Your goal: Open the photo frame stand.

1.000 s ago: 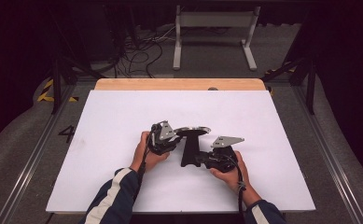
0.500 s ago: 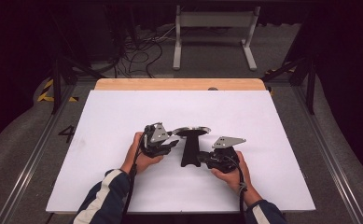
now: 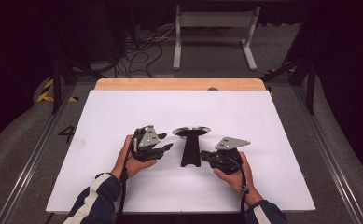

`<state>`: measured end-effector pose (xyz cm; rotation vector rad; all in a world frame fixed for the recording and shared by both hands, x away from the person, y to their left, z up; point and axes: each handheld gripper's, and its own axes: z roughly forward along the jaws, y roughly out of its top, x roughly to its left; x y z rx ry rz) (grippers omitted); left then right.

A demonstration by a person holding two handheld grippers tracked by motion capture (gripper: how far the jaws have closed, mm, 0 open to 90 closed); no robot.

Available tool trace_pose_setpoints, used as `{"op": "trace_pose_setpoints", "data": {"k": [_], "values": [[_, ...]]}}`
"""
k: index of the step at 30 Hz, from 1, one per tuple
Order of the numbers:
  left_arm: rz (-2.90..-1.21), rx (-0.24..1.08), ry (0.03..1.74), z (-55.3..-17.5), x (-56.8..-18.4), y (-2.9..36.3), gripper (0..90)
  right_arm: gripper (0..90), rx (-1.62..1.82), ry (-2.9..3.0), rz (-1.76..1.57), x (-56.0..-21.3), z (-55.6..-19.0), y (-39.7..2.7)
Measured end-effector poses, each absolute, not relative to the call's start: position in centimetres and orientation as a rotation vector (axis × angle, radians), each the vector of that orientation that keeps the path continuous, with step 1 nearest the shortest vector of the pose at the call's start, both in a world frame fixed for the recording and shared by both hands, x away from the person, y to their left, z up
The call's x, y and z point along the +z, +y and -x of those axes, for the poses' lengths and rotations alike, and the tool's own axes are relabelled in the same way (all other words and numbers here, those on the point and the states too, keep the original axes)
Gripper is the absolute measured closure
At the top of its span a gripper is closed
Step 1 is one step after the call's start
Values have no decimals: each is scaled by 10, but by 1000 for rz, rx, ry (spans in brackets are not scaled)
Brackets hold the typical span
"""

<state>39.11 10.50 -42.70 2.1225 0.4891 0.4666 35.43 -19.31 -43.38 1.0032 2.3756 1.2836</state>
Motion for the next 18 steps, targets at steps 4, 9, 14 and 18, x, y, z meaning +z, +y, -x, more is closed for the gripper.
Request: {"op": "trace_pose_setpoints", "data": {"k": [4, 9, 14, 18], "values": [[-2111, 450, 495, -385, -428, 113, 533, 887, 1284, 2362, -992, -432, -353, -193], [-2114, 467, 503, -382, -424, 120, 482, 900, 1279, 2333, -961, -427, -349, -192], [-2077, 463, 515, -384, -419, 122, 446, 900, 1283, 2301, -940, -423, -346, -190], [-2062, 453, 520, -387, -417, 119, 446, 900, 1279, 2289, -927, -422, -344, -184]]}}
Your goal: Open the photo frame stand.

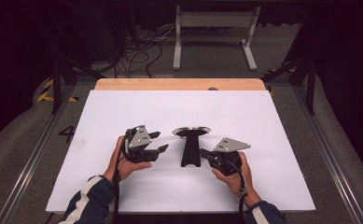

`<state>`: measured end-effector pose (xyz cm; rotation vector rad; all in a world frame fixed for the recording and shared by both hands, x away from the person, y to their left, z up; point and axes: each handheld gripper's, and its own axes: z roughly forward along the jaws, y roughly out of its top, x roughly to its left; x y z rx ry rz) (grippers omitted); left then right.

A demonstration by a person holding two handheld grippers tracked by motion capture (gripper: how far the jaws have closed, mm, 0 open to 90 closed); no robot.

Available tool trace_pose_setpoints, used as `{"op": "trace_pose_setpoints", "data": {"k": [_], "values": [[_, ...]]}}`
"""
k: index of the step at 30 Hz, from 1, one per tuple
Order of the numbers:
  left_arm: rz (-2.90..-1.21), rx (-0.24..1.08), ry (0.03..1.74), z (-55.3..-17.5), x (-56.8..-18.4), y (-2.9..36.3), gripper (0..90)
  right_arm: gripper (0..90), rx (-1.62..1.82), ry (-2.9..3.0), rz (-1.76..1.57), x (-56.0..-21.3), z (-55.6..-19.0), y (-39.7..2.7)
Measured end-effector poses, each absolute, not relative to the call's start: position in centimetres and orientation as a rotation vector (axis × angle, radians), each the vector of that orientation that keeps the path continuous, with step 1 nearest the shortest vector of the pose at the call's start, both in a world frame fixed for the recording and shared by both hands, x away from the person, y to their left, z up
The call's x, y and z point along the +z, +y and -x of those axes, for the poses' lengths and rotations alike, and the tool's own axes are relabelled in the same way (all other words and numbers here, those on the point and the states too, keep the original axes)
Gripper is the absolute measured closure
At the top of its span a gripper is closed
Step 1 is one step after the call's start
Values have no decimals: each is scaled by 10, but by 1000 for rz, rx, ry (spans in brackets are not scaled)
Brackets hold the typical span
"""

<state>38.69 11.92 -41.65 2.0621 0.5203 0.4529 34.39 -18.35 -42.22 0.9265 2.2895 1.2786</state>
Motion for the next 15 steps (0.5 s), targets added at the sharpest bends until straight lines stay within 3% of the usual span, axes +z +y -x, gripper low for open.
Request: {"op": "trace_pose_setpoints", "data": {"k": [15], "values": [[-2107, 444, 493, -411, -412, 89, 450, 900, 1213, 2265, -824, -424, -334, -137]]}}
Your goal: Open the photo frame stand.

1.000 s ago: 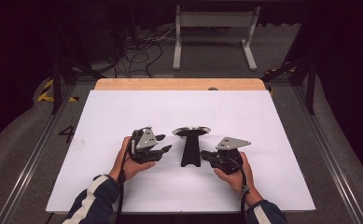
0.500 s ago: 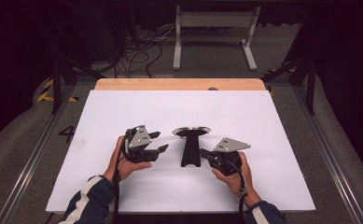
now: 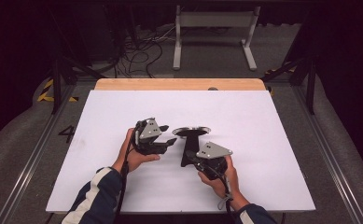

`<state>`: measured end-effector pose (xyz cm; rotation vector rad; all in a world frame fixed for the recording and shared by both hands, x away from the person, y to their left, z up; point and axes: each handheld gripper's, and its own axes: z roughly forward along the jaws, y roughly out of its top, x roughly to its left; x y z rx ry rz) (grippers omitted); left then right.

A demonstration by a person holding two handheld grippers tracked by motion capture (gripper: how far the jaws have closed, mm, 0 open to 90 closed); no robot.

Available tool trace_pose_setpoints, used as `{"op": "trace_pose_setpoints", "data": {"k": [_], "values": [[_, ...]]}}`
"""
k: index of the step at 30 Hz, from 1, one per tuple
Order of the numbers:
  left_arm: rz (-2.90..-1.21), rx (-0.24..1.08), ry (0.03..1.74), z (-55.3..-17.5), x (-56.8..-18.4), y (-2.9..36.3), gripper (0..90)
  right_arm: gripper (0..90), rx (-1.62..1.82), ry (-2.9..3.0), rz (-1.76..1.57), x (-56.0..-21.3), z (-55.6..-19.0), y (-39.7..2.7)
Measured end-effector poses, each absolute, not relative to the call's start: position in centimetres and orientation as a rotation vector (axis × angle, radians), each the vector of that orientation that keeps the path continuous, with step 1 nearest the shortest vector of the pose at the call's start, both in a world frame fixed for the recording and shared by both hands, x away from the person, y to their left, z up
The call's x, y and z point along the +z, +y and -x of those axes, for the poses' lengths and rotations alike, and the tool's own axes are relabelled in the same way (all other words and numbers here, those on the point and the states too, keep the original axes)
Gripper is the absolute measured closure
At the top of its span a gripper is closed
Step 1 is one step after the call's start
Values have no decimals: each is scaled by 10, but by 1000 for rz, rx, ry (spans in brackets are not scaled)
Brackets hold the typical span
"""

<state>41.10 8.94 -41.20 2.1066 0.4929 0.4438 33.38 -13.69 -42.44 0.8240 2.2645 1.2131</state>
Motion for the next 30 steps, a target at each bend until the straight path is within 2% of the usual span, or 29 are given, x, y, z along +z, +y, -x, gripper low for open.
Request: {"op": "trace_pose_setpoints", "data": {"k": [3, 7, 16, 21, 25, 30], "values": [[-2116, 424, 492, -416, -416, 85, 470, 900, 1197, 2271, -814, -428, -334, -127], [-2132, 421, 472, -419, -418, 79, 544, 900, 1182, 2278, -809, -433, -335, -116], [-2125, 393, 490, -426, -420, 74, 542, 900, 1124, 2278, -840, -446, -339, -100], [-2123, 398, 486, -428, -422, 69, 603, 900, 1095, 2269, -853, -449, -340, -98], [-2115, 369, 510, -430, -426, 69, 600, 900, 1096, 2277, -879, -453, -340, -96], [-2121, 397, 501, -430, -428, 68, 658, 900, 1085, 2278, -882, -454, -339, -94]]}}
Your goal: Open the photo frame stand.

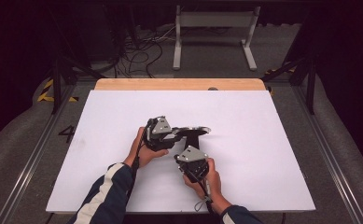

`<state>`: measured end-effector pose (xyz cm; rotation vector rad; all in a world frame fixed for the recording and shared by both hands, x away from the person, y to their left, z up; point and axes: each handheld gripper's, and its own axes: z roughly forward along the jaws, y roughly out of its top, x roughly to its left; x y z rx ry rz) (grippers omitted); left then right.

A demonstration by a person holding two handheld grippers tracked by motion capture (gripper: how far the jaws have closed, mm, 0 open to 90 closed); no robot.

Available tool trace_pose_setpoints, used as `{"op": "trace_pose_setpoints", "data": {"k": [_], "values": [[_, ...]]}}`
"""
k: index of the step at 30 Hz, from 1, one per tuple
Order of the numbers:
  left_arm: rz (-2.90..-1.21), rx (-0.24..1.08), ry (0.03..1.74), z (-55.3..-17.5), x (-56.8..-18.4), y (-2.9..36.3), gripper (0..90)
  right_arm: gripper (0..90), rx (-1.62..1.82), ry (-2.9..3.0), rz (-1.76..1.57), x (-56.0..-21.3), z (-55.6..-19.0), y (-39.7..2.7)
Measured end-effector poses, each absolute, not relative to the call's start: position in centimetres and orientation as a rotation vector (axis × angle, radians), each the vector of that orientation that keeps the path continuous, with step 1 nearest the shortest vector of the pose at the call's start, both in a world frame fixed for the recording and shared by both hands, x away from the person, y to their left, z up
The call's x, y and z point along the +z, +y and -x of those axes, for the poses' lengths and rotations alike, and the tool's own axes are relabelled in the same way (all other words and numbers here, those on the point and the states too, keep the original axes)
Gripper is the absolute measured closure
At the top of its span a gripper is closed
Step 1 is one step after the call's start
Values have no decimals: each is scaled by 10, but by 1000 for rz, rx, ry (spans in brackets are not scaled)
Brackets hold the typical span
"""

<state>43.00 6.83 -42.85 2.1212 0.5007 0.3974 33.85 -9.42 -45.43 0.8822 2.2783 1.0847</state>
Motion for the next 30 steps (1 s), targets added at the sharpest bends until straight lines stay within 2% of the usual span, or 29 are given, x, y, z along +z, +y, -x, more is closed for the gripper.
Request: {"op": "trace_pose_setpoints", "data": {"k": [13, 17, 21, 30], "values": [[-2133, 397, 481, -431, -429, 67, 647, 900, 1089, 2271, -882, -454, -340, -92], [-2158, 399, 491, -433, -434, 63, 602, 900, 1083, 2270, -881, -454, -339, -91], [-2148, 403, 502, -434, -434, 64, 661, 900, 1072, 2276, -889, -457, -340, -88], [-2162, 417, 491, -434, -435, 64, 678, 900, 1064, 2267, -905, -458, -341, -89]]}}
